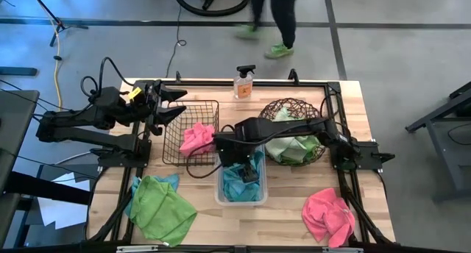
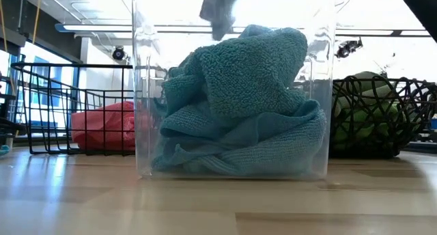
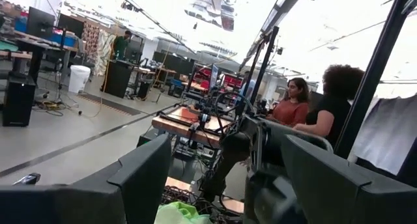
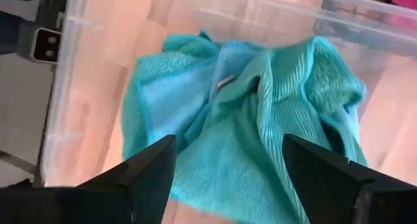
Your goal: Sort microfiber towel by color & place in baskets
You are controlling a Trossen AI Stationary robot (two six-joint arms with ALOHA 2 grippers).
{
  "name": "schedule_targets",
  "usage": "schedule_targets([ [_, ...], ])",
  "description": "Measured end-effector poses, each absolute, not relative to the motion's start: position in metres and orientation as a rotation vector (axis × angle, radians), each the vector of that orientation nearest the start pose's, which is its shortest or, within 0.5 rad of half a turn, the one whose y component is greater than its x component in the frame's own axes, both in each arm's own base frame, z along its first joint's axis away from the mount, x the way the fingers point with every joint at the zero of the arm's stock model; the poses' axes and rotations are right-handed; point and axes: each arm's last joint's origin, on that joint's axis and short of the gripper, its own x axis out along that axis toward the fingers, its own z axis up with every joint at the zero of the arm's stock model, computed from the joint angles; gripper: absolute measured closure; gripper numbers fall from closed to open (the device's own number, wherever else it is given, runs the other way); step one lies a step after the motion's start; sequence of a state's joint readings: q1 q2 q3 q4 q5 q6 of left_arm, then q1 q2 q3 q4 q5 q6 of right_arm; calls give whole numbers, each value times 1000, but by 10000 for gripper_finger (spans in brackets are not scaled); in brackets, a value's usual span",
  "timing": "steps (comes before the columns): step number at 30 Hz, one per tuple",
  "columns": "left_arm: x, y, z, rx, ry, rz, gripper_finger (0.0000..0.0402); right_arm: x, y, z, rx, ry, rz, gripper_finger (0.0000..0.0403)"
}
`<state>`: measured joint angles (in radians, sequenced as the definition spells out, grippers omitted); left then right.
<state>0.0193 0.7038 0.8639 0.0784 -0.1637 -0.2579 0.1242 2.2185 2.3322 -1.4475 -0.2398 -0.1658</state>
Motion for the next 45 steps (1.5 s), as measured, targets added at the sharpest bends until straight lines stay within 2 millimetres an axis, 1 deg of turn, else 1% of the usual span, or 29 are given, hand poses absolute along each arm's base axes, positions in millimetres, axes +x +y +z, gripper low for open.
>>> schedule_targets([
  [5, 142, 7, 397, -265, -270, 150, 124, 420, 56, 328, -54, 1292, 404, 126],
  [8, 142, 7, 396, -249, -267, 153, 124, 411, 54, 345, -60, 1250, 394, 126],
  [16, 142, 8, 397, -249, -268, 156, 124, 385, 42, 385, -60, 1156, 293, 126],
  [21, 142, 8, 396, -249, -268, 156, 124, 369, 32, 405, -32, 1103, 245, 126],
  [26, 142, 8, 396, -250, -268, 156, 124, 353, 29, 423, -55, 1054, 180, 126],
  [31, 142, 8, 396, -250, -268, 156, 124, 343, 28, 433, -38, 1026, 145, 126],
  [41, 142, 8, 396, -250, -268, 156, 124, 341, 30, 434, -81, 1023, 122, 126],
  [45, 142, 8, 396, -250, -268, 156, 124, 334, 27, 440, -78, 1014, 113, 126],
])
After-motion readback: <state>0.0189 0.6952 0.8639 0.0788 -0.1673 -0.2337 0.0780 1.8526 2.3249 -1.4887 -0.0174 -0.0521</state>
